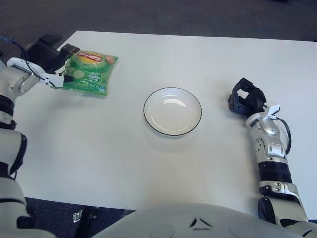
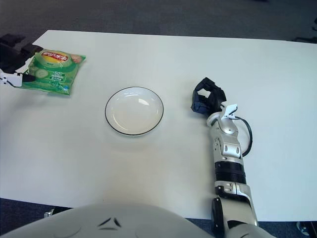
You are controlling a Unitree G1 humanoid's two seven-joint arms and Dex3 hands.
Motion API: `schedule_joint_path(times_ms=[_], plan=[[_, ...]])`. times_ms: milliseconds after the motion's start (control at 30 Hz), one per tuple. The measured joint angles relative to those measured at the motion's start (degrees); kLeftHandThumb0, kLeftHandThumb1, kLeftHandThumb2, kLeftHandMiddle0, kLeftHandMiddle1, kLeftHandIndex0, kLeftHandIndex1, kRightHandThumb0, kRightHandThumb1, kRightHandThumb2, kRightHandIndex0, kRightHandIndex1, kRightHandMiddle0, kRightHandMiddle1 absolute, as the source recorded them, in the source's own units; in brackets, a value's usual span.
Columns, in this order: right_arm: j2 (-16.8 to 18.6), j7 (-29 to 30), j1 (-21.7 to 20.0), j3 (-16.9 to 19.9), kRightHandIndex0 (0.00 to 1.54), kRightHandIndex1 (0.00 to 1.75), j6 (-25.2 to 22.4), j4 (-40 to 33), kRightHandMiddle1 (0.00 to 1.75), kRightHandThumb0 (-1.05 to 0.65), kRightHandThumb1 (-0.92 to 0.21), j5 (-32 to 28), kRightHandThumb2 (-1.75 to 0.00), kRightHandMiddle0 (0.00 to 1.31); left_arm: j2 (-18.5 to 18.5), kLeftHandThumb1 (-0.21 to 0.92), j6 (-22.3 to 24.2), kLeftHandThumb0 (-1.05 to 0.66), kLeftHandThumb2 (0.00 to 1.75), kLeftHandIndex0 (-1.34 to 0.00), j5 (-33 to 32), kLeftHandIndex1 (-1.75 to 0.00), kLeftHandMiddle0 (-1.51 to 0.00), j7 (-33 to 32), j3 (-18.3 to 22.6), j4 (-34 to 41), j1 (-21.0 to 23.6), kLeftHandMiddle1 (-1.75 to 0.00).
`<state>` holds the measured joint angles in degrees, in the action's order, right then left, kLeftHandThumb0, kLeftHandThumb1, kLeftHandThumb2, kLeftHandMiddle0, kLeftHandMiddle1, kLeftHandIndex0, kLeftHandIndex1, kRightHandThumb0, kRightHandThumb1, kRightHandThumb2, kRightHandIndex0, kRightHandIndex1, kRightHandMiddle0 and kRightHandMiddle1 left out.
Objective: Put the snack into the plate.
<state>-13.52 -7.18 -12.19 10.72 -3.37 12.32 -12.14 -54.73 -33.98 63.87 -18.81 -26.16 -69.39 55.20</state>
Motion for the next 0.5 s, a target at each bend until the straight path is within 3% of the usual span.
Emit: schedule_joint_path(times_ms=[500], plan=[[0.0,-0.4,0.4,0.1,1.3,1.75,-0.2,-0.6,1.75,-0.48,-0.33,-0.1,-1.3,0.6,1.3,0.92,0.5,-0.89,1.14,0.0,-8.2,-0.36,-0.08,7.5,-0.3,-1.6,0.8,-0.09]])
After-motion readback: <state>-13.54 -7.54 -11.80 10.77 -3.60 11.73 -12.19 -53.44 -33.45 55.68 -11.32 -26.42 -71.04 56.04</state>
